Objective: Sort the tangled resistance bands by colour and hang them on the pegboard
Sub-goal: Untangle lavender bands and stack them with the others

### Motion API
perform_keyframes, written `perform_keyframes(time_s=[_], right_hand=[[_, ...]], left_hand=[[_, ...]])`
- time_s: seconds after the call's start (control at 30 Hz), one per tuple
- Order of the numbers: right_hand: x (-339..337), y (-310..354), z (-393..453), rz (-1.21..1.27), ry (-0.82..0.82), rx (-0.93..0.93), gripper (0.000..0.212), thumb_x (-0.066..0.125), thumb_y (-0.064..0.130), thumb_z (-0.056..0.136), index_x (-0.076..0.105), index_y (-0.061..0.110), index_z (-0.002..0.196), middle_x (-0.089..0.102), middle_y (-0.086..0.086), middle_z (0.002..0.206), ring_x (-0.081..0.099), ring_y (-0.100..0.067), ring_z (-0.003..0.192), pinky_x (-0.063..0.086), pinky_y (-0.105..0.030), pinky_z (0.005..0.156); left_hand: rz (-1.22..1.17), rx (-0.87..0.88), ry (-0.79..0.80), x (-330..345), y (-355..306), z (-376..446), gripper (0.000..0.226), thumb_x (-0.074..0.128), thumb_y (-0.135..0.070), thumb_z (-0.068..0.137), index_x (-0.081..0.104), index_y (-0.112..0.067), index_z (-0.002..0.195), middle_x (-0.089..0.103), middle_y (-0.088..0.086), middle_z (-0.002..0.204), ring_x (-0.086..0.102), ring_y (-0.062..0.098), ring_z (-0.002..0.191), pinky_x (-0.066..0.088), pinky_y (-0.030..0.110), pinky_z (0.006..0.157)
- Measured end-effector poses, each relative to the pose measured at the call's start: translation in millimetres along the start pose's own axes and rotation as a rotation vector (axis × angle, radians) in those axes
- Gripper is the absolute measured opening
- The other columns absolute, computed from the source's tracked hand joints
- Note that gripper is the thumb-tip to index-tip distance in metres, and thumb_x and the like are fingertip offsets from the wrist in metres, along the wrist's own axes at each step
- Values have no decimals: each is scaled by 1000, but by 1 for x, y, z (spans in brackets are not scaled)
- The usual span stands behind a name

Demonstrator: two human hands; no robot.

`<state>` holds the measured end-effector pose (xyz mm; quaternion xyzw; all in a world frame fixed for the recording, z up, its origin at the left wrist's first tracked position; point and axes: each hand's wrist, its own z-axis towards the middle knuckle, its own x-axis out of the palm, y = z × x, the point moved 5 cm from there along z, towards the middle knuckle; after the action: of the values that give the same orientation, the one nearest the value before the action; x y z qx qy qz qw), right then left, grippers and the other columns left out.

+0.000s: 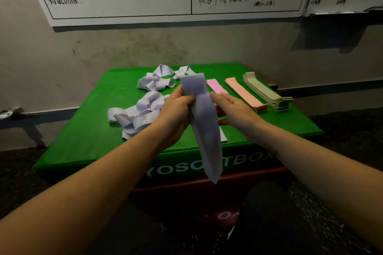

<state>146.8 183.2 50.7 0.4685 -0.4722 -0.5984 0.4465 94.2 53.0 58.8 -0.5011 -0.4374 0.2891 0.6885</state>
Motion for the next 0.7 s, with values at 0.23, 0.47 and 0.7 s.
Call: perform_keyframes(time_s=[0.23,0.47,0.7], right_hand=[[-7,-41,11,-238,102,47,14,49,15,102,58,25,98,59,-3,78,55,-12,73,48,-25,61],[-29,-76,34,-412,38,103,10,53,26,101,60,22,107,60,-5,74,52,-10,61,39,-27,57],[-47,-110,39,-315,23,64,51,62,4,89,36,36,119,59,-6,84,50,-14,52,41,-28,53]], left_hand=[[-317,-107,9,5,6,40,43,28,-3,103,40,-8,143,65,18,116,69,33,95,62,41,74],[-243,-183,-151,3,23,95,36,30,-13,105,46,-7,137,65,7,102,64,20,86,56,34,73],[-124,-141,-282,-8,43,161,31,39,-5,102,49,-4,131,66,10,92,65,23,81,56,34,64]])
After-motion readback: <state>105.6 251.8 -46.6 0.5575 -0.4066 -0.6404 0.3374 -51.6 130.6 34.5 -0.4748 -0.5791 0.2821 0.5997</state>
